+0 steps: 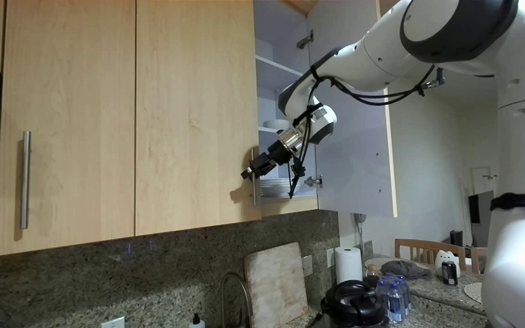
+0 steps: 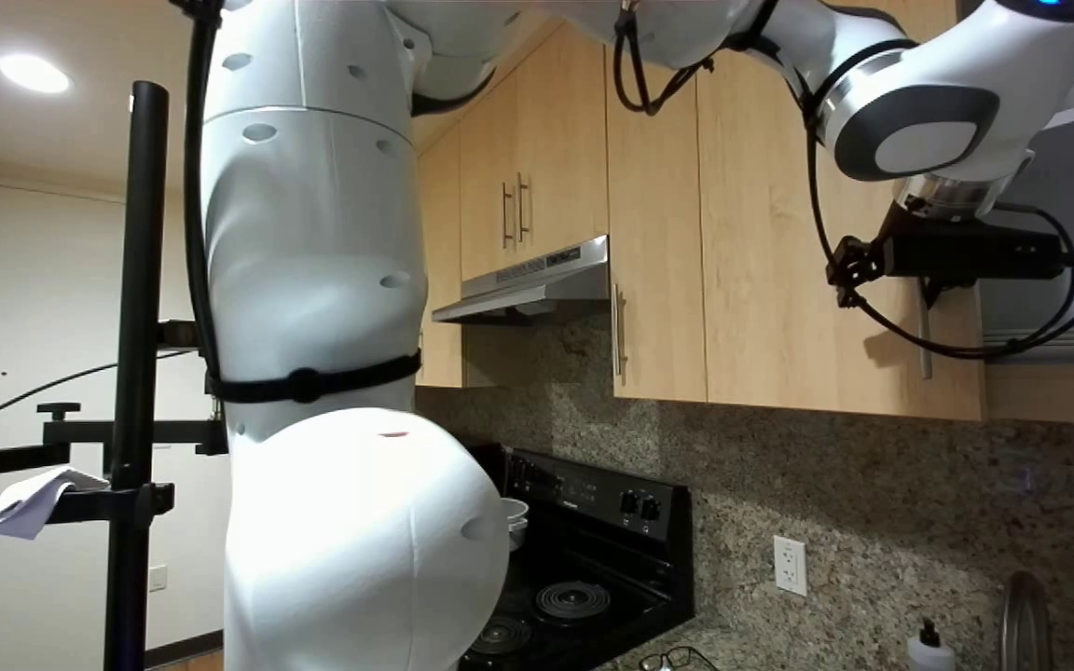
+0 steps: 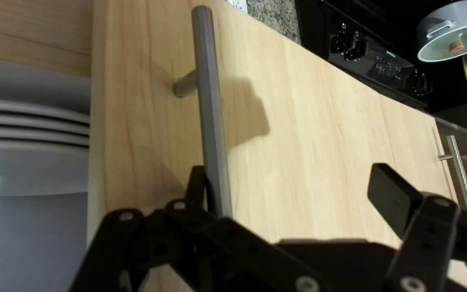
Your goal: Open the cabinet door
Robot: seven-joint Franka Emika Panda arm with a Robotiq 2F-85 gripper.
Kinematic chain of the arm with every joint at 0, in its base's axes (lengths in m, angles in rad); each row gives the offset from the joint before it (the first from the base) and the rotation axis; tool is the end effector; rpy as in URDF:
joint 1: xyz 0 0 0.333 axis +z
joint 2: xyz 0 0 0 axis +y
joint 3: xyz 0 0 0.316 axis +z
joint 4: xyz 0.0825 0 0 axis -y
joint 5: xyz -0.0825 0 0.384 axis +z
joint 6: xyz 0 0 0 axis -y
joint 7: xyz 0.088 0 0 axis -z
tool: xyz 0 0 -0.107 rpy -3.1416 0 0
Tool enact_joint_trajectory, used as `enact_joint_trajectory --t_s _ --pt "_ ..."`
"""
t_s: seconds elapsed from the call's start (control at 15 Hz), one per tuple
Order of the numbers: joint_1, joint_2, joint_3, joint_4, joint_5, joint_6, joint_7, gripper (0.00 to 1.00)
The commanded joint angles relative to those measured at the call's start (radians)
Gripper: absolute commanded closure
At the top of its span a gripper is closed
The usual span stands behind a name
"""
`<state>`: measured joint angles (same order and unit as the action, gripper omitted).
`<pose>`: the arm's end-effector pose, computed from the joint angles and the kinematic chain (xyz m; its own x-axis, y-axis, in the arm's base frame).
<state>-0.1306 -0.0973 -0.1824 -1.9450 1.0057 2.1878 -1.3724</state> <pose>0.5477 -0.1490 0.5742 0.5069 0.2718 0.8180 0.5885 -0.8025 -0.0981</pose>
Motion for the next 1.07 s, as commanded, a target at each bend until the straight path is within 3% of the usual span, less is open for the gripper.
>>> enact_joint_trajectory --t_s 0.0,0.6,1.0 --pt "0.021 -0.093 0.026 -0.130 -0.012 -0.046 -0.018 0.00" --pt "0.030 -0.213 0.047 -0.276 -0.026 0.054 0.033 0.00" --pt "0.082 -0.288 0.103 -0.399 0.049 0.278 0.040 0.00"
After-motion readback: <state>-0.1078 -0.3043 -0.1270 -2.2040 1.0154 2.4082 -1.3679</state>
